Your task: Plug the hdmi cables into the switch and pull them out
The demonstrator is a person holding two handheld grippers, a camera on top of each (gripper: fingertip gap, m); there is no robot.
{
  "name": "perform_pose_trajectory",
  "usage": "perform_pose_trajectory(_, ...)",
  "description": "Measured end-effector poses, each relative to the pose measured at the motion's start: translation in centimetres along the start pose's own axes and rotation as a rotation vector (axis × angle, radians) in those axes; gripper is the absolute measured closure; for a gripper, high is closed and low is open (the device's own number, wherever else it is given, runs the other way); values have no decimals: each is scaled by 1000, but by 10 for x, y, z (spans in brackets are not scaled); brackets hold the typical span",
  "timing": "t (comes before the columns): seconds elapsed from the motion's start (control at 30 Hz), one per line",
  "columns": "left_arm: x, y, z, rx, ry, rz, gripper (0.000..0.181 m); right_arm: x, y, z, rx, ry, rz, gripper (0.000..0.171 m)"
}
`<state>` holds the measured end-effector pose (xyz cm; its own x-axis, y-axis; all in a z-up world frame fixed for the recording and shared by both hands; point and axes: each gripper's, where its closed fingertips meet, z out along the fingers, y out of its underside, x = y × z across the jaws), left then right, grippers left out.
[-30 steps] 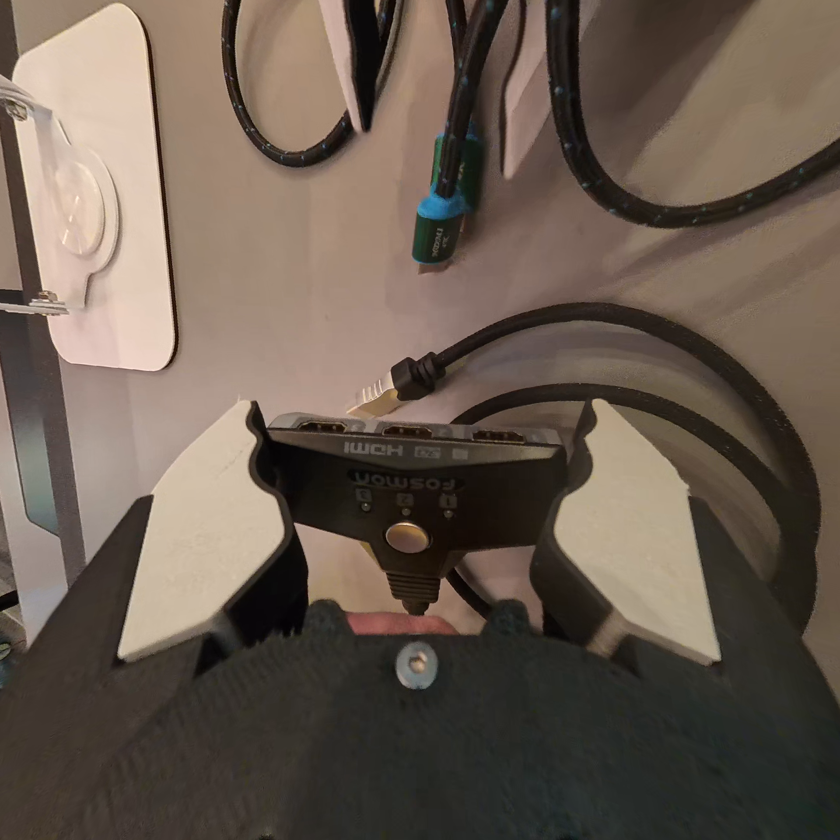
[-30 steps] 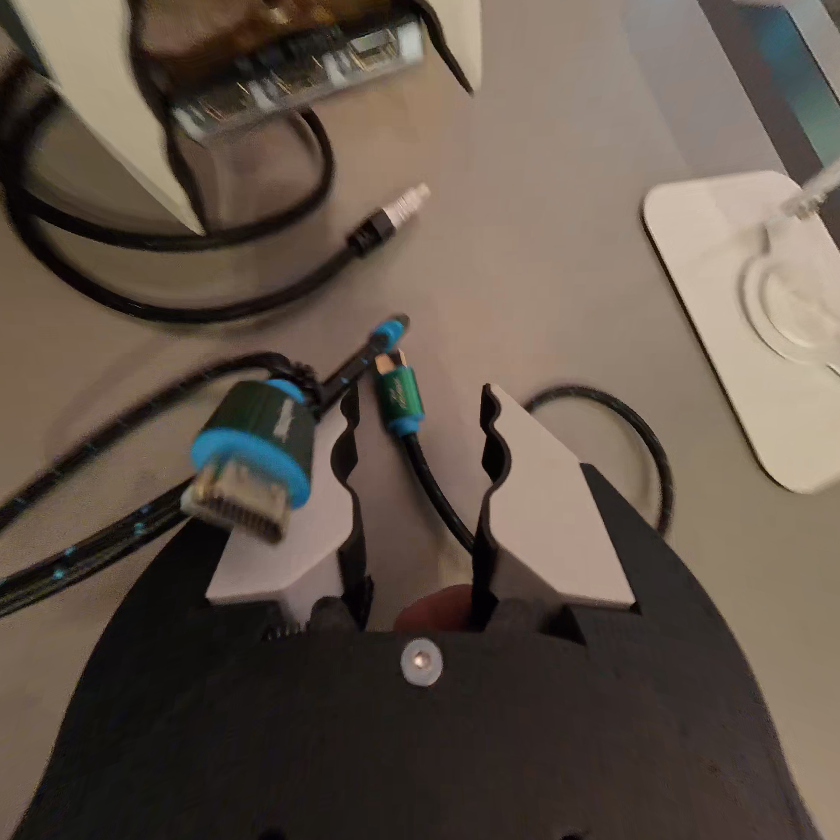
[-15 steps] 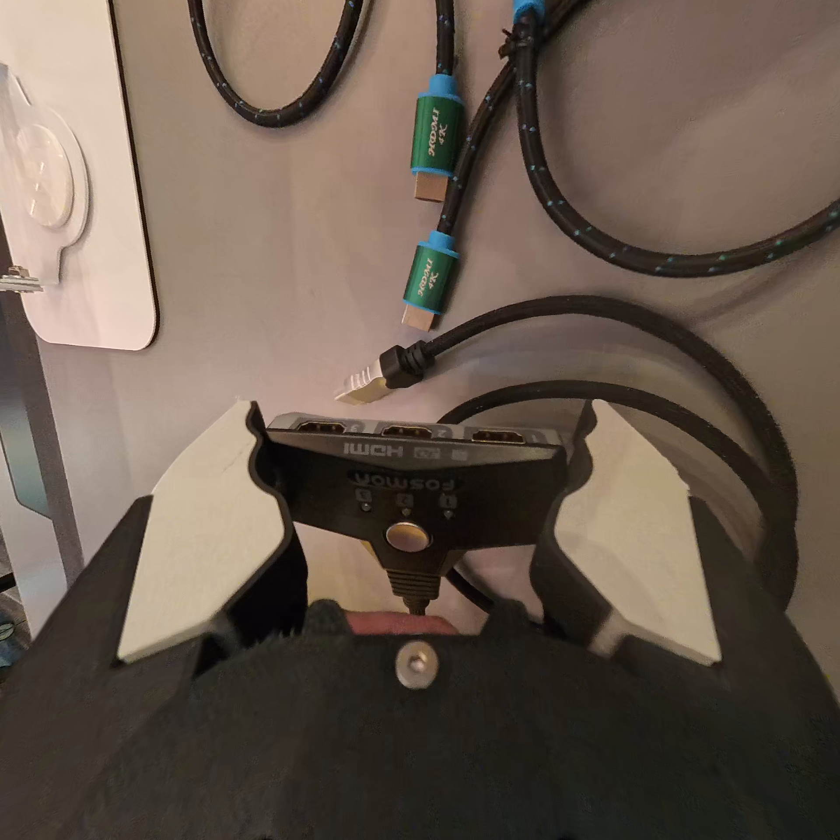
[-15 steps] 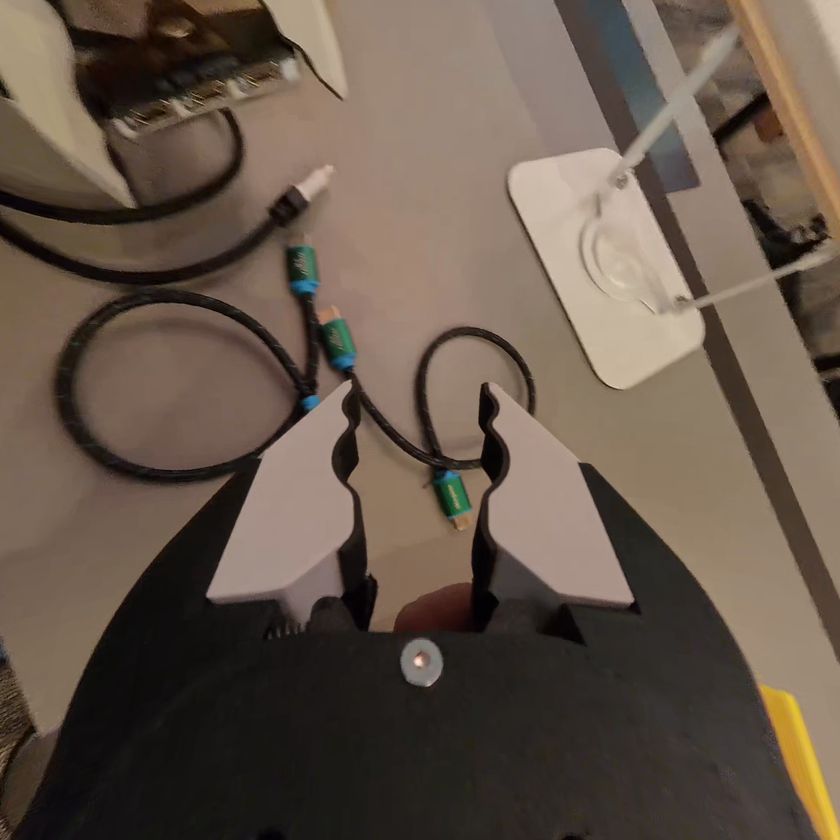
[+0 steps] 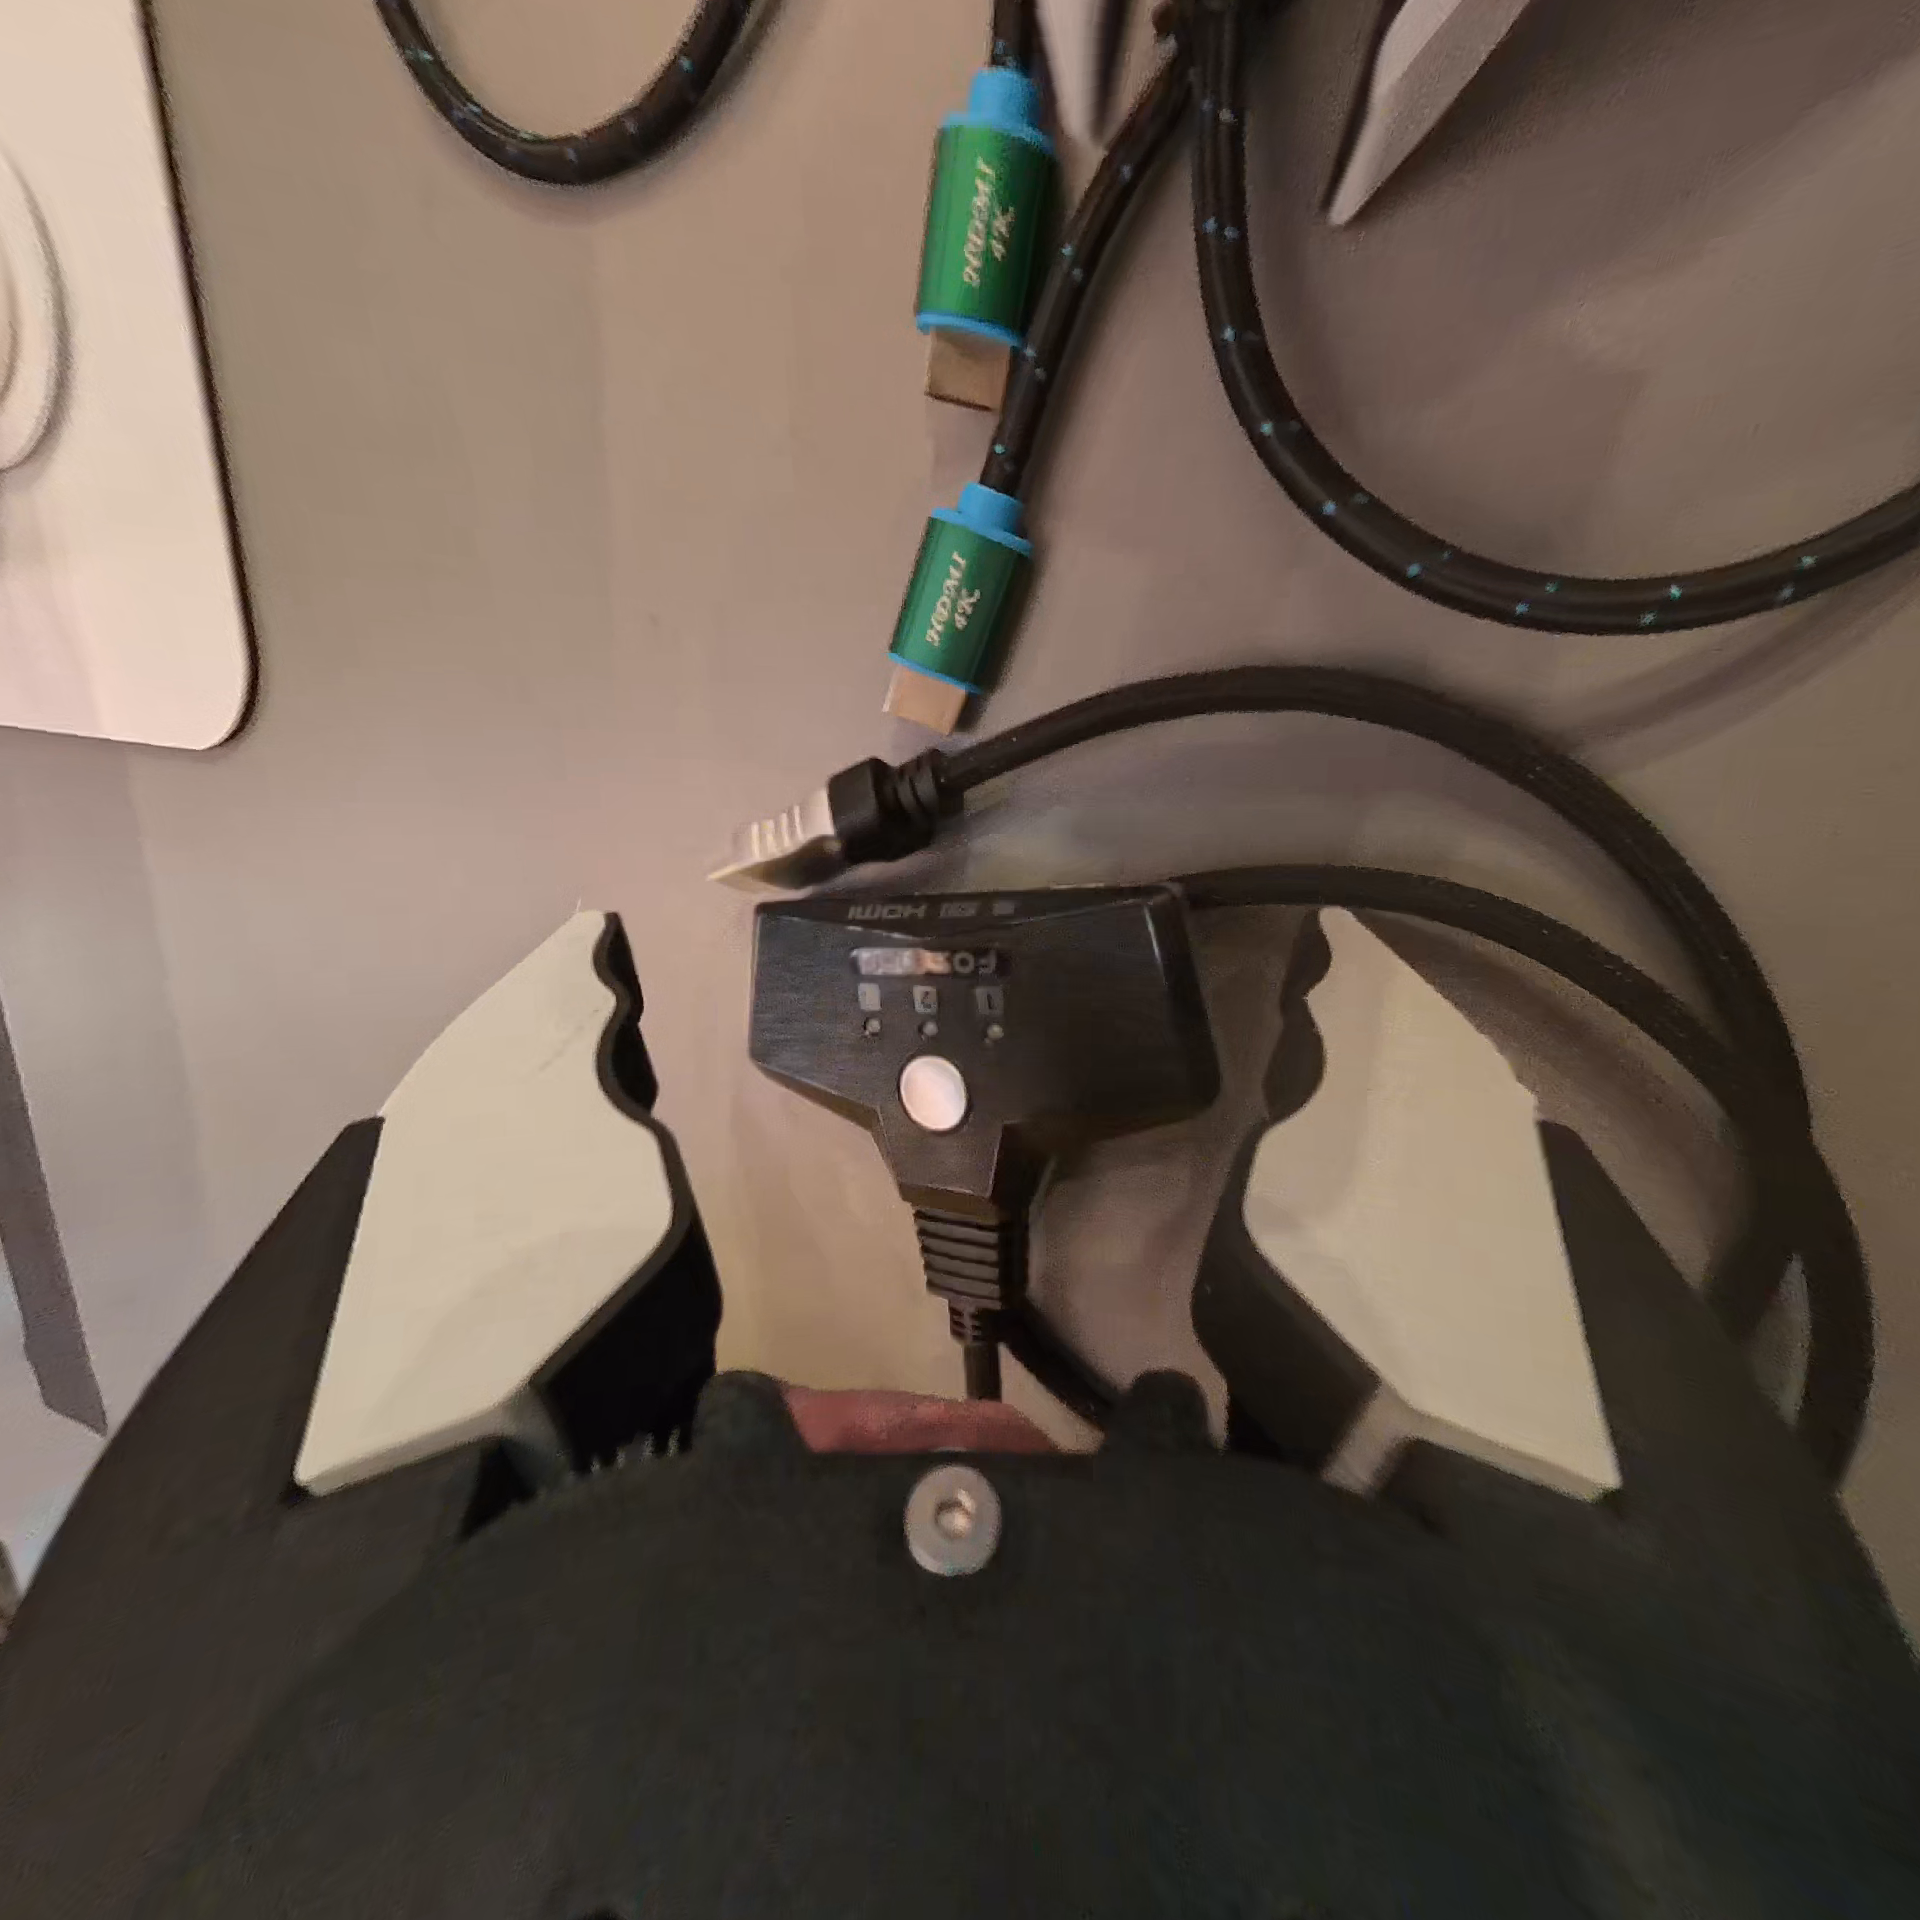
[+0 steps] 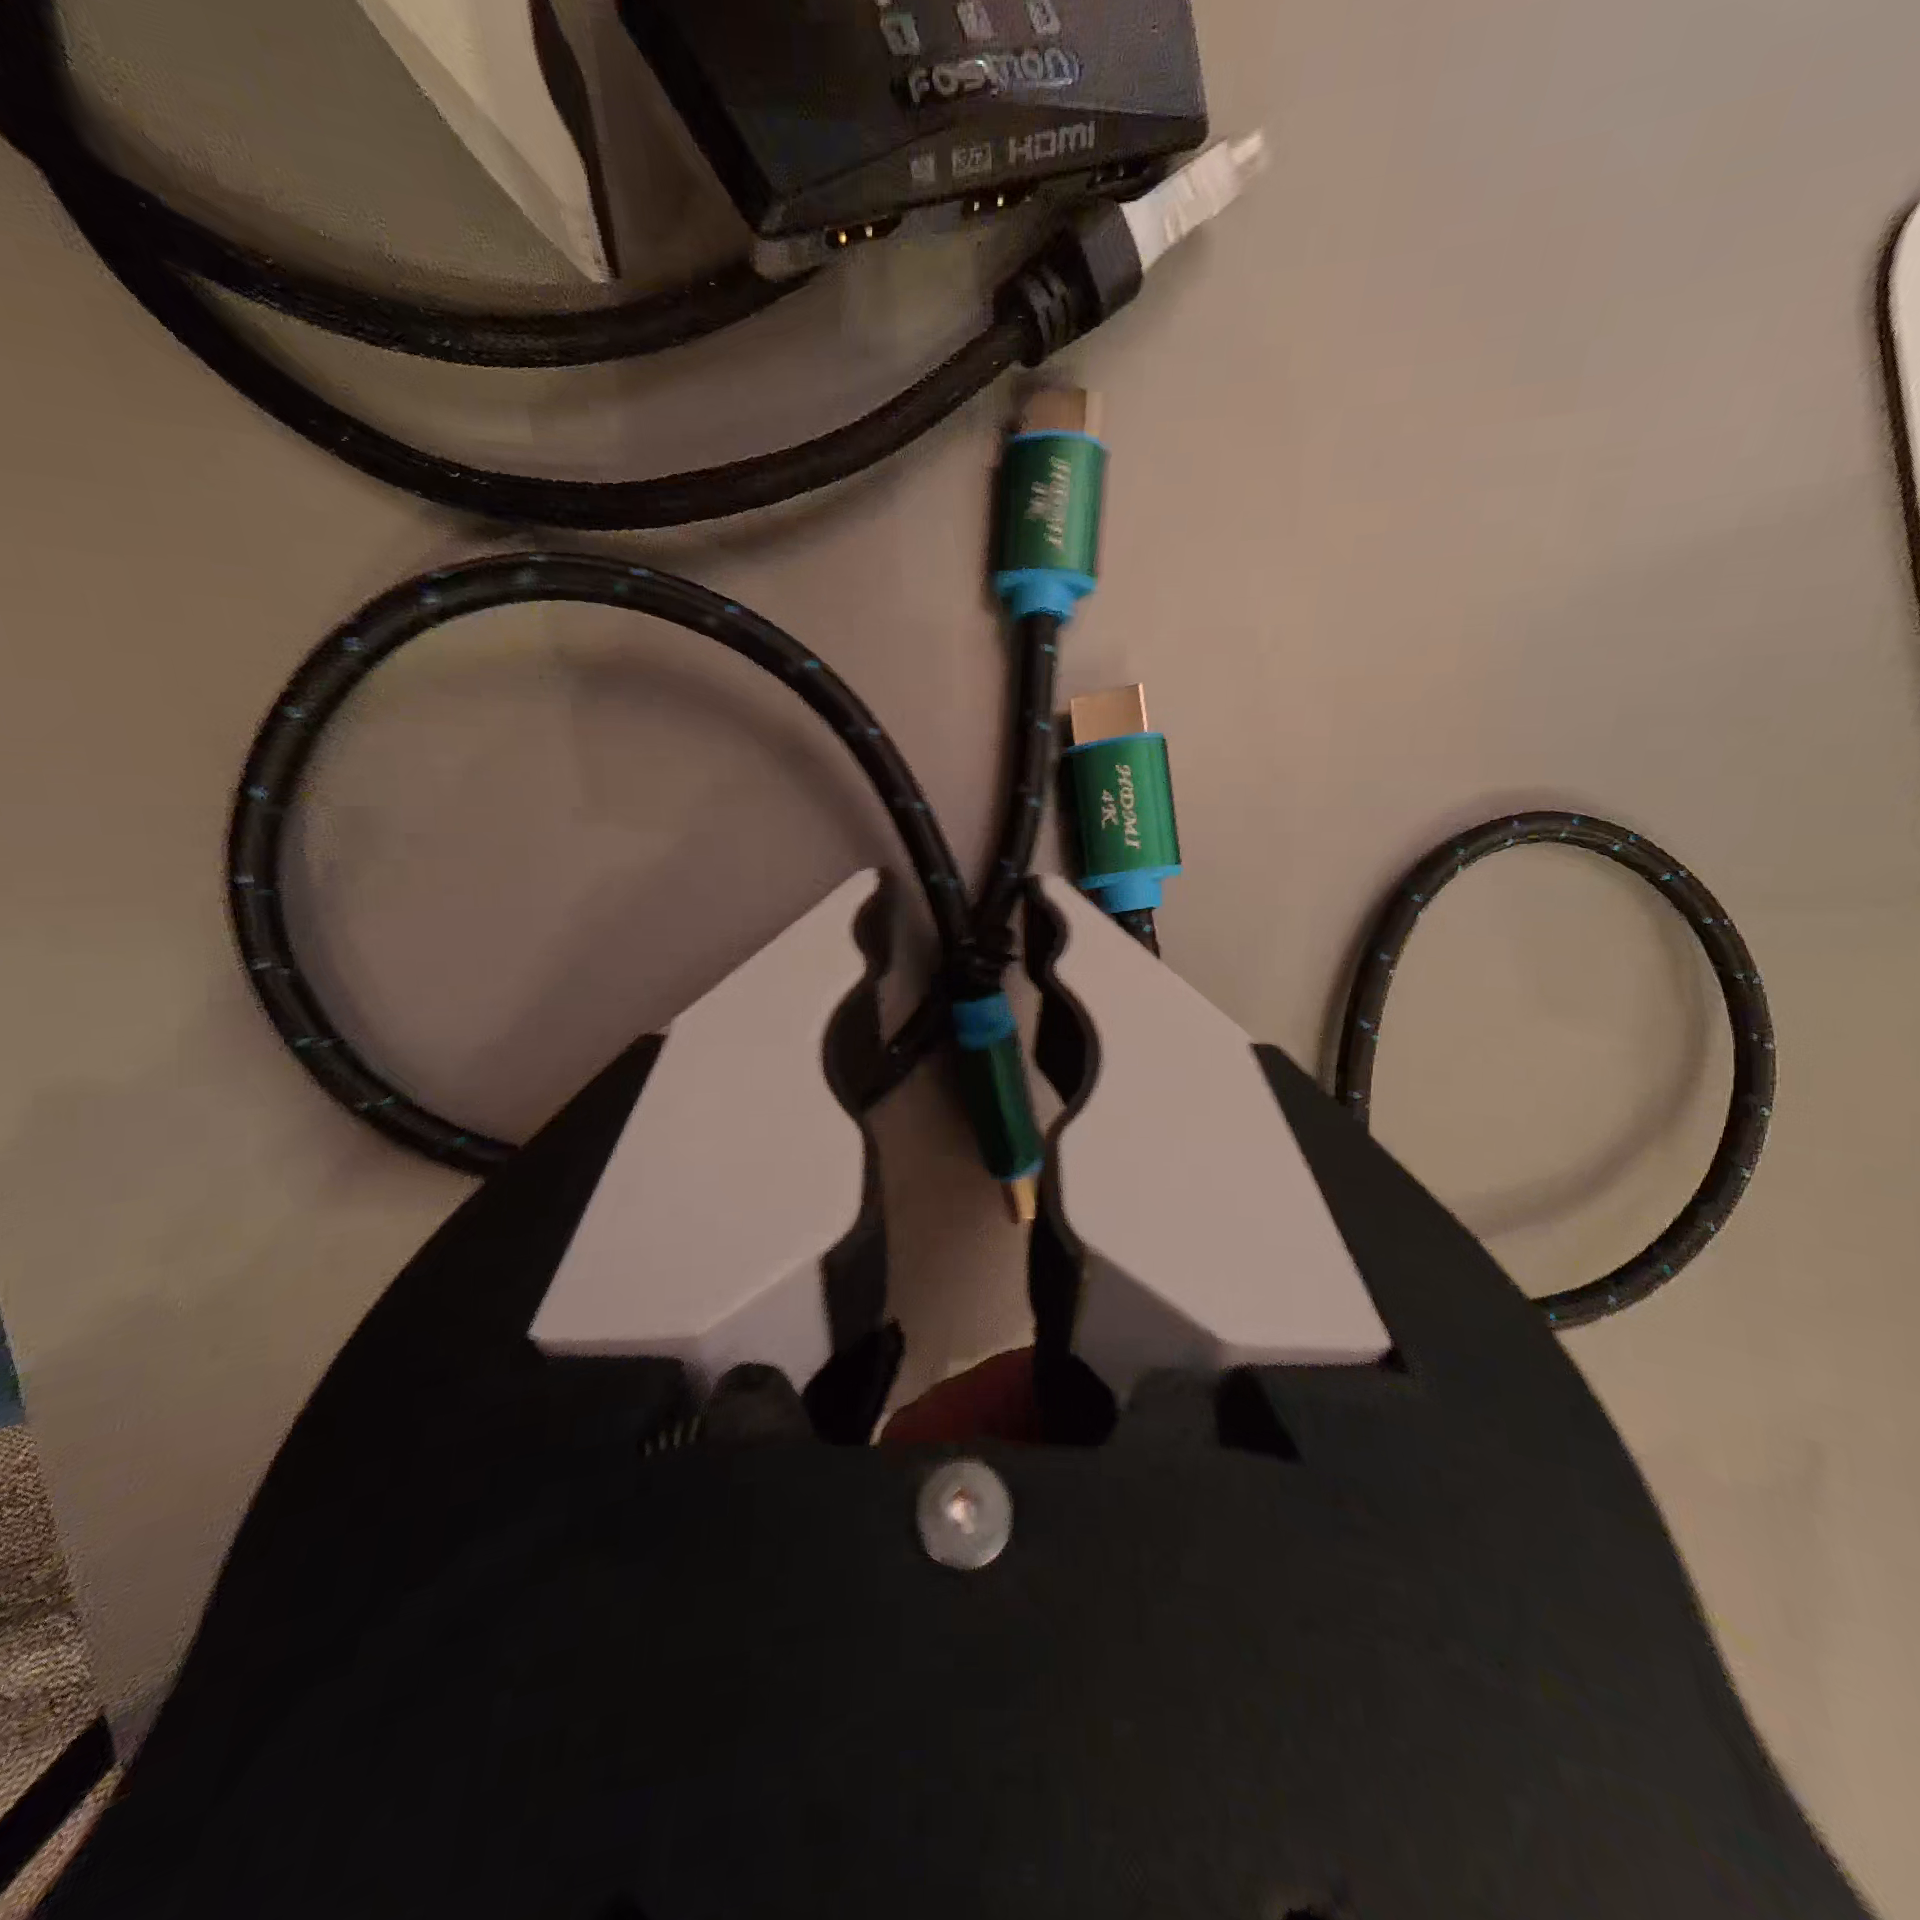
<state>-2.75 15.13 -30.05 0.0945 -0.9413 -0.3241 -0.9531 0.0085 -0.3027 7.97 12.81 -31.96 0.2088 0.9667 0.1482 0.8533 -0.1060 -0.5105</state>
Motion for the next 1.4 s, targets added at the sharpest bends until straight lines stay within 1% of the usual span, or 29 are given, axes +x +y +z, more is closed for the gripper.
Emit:
perform_pose_trajectory(0.03, -2, -1, -1, 8, -6, -8, 65, 1, 0, 1, 4, -5, 11, 156)
perform_pose_trajectory(0.23, -4, 0, -11, 12, -46, -8, 68, 5, -3, 0, 49, 13, 38, 165)
perform_pose_trajectory(0.33, -2, -3, -17, 22, -73, 5, 71, 6, -7, -10, 93, 22, 51, 166)
perform_pose_trajectory(0.5, -3, -5, -26, 38, -112, 5, 75, 13, -13, -38, 157, 85, 61, 166)
perform_pose_trajectory(0.6, -4, -10, -33, 68, -129, -6, 77, 19, -17, -59, 187, 137, 60, 166)
perform_pose_trajectory(0.7, -6, -14, -37, 97, -160, -9, 80, 25, -20, -87, 219, 206, 66, 166)
perform_pose_trajectory(0.8, -6, -13, -39, 104, -175, -10, 86, 33, -20, -127, 266, 295, 87, 166)
perform_pose_trajectory(0.87, -6, -12, -41, 109, -178, -18, 88, 40, -13, -160, 288, 372, 113, 167)
perform_pose_trajectory(0.97, -6, -9, -41, 109, -180, -23, 88, 55, 21, -212, 263, 538, 185, 167)
perform_pose_trajectory(1.03, -5, -7, -41, 104, -180, -19, 88, 67, 62, -240, 195, 654, 273, 167)
perform_pose_trajectory(1.1, -5, -6, -40, 99, -180, -19, 88, 74, 111, -259, 120, 740, 388, 167)
perform_pose_trajectory(1.17, -5, -6, -39, 97, -178, -16, 88, 74, 162, -265, 45, 785, 509, 167)
perform_pose_trajectory(1.23, -3, -6, -38, 91, -172, -11, 88, 68, 207, -263, -45, 819, 596, 166)
perform_pose_trajectory(1.3, -3, -7, -37, 90, -176, -7, 88, 60, 239, -256, -105, 834, 660, 166)
perform_pose_trajectory(1.4, -4, -7, -37, 88, -178, -8, 87, 51, 273, -239, -190, 823, 726, 166)
